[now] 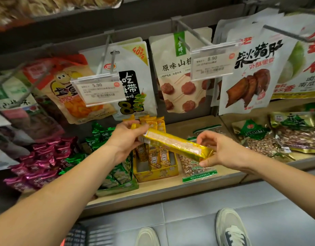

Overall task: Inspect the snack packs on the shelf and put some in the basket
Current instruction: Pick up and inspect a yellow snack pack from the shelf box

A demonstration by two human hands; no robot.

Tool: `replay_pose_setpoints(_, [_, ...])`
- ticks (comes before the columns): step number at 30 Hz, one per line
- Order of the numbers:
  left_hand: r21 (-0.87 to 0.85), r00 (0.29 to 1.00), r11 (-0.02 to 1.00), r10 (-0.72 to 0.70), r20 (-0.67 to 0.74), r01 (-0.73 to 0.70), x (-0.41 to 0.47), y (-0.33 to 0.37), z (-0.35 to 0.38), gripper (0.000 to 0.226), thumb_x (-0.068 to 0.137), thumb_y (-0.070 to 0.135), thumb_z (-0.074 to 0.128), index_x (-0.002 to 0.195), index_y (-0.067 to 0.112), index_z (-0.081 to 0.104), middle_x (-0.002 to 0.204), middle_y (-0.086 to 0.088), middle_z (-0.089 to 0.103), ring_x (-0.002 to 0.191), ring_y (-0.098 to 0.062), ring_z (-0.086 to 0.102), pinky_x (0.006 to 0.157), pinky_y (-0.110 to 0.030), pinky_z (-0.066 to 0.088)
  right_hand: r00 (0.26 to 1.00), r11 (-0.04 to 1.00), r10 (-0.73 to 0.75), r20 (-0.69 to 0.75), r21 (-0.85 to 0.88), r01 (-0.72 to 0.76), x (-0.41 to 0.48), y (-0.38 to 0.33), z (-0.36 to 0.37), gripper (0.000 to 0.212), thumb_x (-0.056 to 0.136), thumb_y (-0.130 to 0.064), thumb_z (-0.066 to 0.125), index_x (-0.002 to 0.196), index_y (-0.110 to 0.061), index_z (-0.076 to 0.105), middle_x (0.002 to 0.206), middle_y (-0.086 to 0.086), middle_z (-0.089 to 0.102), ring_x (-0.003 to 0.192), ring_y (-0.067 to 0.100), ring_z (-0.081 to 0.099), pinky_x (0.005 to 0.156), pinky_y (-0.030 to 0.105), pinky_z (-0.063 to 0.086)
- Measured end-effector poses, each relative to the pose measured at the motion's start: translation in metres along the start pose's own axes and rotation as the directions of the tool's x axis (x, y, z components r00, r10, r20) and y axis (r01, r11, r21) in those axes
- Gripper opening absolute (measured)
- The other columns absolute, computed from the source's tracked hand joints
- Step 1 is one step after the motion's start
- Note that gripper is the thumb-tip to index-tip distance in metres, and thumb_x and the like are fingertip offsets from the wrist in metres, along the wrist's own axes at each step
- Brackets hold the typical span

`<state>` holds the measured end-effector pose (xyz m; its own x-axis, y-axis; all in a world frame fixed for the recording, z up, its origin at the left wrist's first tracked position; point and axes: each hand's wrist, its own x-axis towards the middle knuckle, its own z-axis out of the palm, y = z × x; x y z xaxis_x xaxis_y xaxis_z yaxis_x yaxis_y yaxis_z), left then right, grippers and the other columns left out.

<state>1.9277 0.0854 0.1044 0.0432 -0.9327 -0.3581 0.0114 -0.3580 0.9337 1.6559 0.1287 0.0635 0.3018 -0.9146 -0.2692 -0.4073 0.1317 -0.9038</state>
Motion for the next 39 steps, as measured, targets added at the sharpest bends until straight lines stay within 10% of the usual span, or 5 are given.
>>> replay_pose_setpoints(7, [-0.124,0.962,0.992,0.059,0.267,-0.027,-0.006,0.007,0.004,0.027,0.087,-0.007,0.055,0.106,0.009,0.063,0.087,-0.007,0.071,0.081,-0.02,0.07,0.075,-0.03,0.059,0.826,0.856,-0.055,0.561,0.453,-0.25,-0.007,-0.007,0.001,0.064,0.083,-0.026,0.072,0.14,-0.013,0.046,0.128,0.022,0.059,0.122,0.038,0.054,0.099,0.044,0.046])
replay_pose_setpoints(15, [0.257,0.973,0.965,-0.011,0.232,-0.051,-0.004,0.004,0.03,0.044,0.089,0.032,0.067,0.13,0.018,0.054,0.101,-0.004,0.07,0.084,-0.015,0.065,0.077,-0.032,0.055,0.968,0.941,0.089,0.233,0.3,-0.159,-0.004,-0.018,0.025,0.049,0.079,-0.04,0.067,0.12,-0.015,0.06,0.098,0.01,0.073,0.087,0.023,0.069,0.082,0.04,0.056])
replay_pose_setpoints(27, [0.277,0.927,0.949,0.041,0.372,-0.153,0.006,0.007,0.041,0.052,0.089,0.006,0.067,0.135,0.023,0.05,0.122,-0.011,0.065,0.112,-0.021,0.064,0.084,-0.027,0.056,0.992,0.875,0.041,0.122,0.475,-0.095,0.013,-0.011,0.034,0.038,0.085,-0.029,0.07,0.117,-0.013,0.06,0.084,0.006,0.073,0.077,0.021,0.071,0.07,0.037,0.058])
replay_pose_setpoints(34, [0.902,0.853,-0.19,0.296,0.429,-0.388,0.06,0.002,0.061,0.049,0.091,0.03,0.061,0.137,0.02,0.048,0.138,-0.003,0.051,0.13,-0.024,0.041,0.1,-0.038,0.044,0.981,0.87,0.151,-0.124,0.488,-0.072,0.022,0.002,0.03,0.03,0.087,-0.015,0.07,0.114,-0.02,0.057,0.103,0.006,0.071,0.09,0.019,0.068,0.078,0.038,0.055])
replay_pose_setpoints(39, [0.837,0.9,-0.482,0.196,0.39,-0.258,0.087,-0.024,0.075,0.075,0.085,0.05,0.062,0.144,0.015,0.033,0.143,-0.007,0.044,0.135,-0.027,0.031,0.107,-0.046,0.025,0.968,0.876,0.137,-0.209,0.481,-0.02,0.028,-0.001,0.026,0.034,0.081,-0.008,0.076,0.111,-0.013,0.061,0.1,0.005,0.073,0.092,0.018,0.069,0.077,0.031,0.054])
